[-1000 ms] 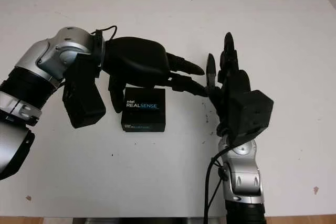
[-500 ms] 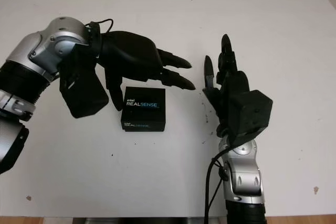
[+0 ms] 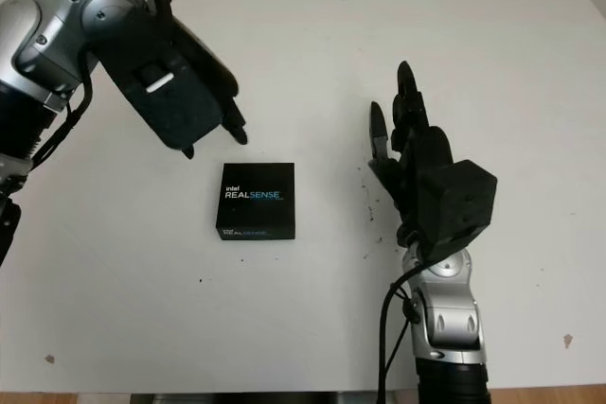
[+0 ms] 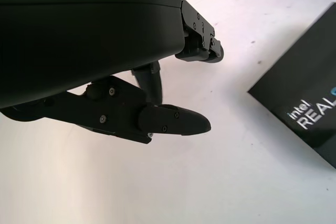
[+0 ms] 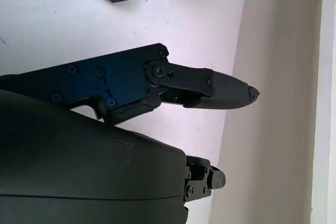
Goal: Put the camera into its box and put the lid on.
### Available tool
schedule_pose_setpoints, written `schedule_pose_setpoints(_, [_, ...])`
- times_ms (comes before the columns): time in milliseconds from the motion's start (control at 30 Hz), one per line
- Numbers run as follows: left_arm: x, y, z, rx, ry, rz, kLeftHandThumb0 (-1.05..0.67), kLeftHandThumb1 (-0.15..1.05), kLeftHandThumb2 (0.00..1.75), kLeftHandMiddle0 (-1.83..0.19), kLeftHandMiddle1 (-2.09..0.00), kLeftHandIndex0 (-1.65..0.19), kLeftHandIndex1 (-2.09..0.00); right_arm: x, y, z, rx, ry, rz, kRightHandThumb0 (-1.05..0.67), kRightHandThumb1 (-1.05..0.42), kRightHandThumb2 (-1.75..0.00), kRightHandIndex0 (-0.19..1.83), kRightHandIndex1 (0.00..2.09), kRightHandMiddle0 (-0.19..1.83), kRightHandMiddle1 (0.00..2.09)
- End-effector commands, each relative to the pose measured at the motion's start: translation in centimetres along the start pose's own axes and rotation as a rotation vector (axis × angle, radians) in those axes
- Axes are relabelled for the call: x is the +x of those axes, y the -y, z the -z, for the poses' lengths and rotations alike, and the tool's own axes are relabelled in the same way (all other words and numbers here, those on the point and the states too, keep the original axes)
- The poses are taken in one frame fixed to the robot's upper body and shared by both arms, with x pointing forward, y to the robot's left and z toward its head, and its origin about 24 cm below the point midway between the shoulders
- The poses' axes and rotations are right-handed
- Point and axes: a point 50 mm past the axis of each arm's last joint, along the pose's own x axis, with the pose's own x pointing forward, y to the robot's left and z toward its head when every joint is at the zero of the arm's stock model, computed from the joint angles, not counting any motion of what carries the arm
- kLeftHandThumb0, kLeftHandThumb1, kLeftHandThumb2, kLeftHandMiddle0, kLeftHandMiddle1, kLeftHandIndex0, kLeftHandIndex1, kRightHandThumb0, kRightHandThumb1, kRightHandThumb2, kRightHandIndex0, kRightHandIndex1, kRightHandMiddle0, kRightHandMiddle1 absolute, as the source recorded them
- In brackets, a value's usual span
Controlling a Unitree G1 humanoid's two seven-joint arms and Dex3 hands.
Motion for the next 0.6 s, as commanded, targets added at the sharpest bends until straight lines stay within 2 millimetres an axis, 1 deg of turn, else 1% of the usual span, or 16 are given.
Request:
schedule_pose_setpoints(0, [-1.0,-0.1,1.2,-0.066,0.007,-0.096,-0.29,1.05,0.28,-0.05,-2.09,-0.22,-0.03,0.2,0.2,-0.2,-0.001,0.005,-0.001,-0.66,-1.05,-0.56,-0.04,0.05,-0.02,0.05])
schedule_pose_setpoints(33, [-1.0,0.1,1.7,-0.098,0.025,-0.160,-0.32,1.05,0.35,0.00,-1.44,-0.22,-0.04,0.2,0.2,-0.3,0.001,0.006,-0.002,-0.66,-1.05,-0.56,-0.04,0.05,-0.02,0.05])
schedule_pose_setpoints(67, [-0.9,0.5,2.3,-0.142,0.048,-0.237,-0.31,1.05,0.37,-0.14,-0.93,-0.22,-0.04,0.3,0.2,-0.3,0.005,0.006,-0.001,-0.66,-1.05,-0.56,-0.04,0.05,-0.02,0.05])
schedule_pose_setpoints(100, [-0.7,1.0,2.9,-0.197,0.074,-0.323,-0.26,1.05,0.38,-0.18,-0.54,-0.21,-0.04,0.3,0.3,-0.2,0.006,0.006,-0.001,-0.65,-1.05,-0.56,-0.04,0.05,-0.02,0.05])
schedule_pose_setpoints(133, [-0.3,1.5,3.5,-0.267,0.099,-0.407,-0.21,1.05,0.39,-0.18,-0.27,-0.16,-0.03,0.3,0.3,-0.2,0.006,0.003,-0.002,-0.65,-1.05,-0.57,-0.04,0.05,-0.02,0.05])
schedule_pose_setpoints(167, [0.1,2.1,4.1,-0.331,0.122,-0.497,-0.21,1.05,0.40,-0.18,-0.18,-0.12,-0.01,0.3,0.3,-0.2,0.007,0.002,-0.005,-0.65,-1.05,-0.57,-0.05,0.05,-0.02,0.05])
schedule_pose_setpoints(200, [0.5,2.8,4.4,-0.387,0.139,-0.583,-0.23,1.05,0.42,-0.19,-0.13,-0.07,-0.01,0.3,0.4,-0.3,0.008,0.002,-0.010,-0.66,-1.05,-0.57,-0.05,0.05,-0.03,0.04])
schedule_pose_setpoints(233, [0.8,3.4,4.7,-0.455,0.164,-0.661,-0.29,1.05,0.45,-0.21,-0.10,0.01,0.00,0.3,0.4,-0.3,0.011,0.001,-0.012,-0.67,-1.05,-0.57,-0.06,0.04,-0.04,0.04])
schedule_pose_setpoints(300, [1.6,4.7,5.0,-0.609,0.227,-0.789,-0.38,1.05,0.48,-0.11,-0.04,0.08,0.00,0.3,0.4,-0.3,0.002,-0.003,-0.012,-0.69,-1.05,-0.58,-0.07,0.04,-0.05,0.04])
schedule_pose_setpoints(333, [2.0,5.4,5.0,-0.688,0.260,-0.844,-0.44,1.05,0.49,-0.01,-0.02,0.11,0.00,0.4,0.4,-0.3,-0.004,-0.003,-0.013,-0.70,-1.05,-0.59,-0.07,0.04,-0.05,0.04])
schedule_pose_setpoints(400, [2.8,6.7,4.8,-0.855,0.327,-0.934,-0.47,1.05,0.51,0.08,-0.01,0.14,0.00,0.5,0.4,-0.2,-0.018,-0.001,-0.016,-0.71,-1.05,-0.62,-0.07,0.04,-0.05,0.04])
schedule_pose_setpoints(467, [3.5,8.0,4.6,-0.987,0.357,-1.003,-0.51,1.05,0.51,0.15,-0.02,0.16,-0.01,0.5,0.3,-0.3,-0.021,0.007,-0.018,-0.72,-1.05,-0.64,-0.08,0.04,-0.06,0.04])
schedule_pose_setpoints(567, [4.4,10.0,3.9,-1.162,0.395,-1.082,-0.59,1.05,0.58,0.19,-0.01,0.19,0.00,0.8,0.0,-0.4,-0.025,0.024,-0.038,-0.71,-1.05,-0.67,-0.12,0.02,-0.11,0.02])
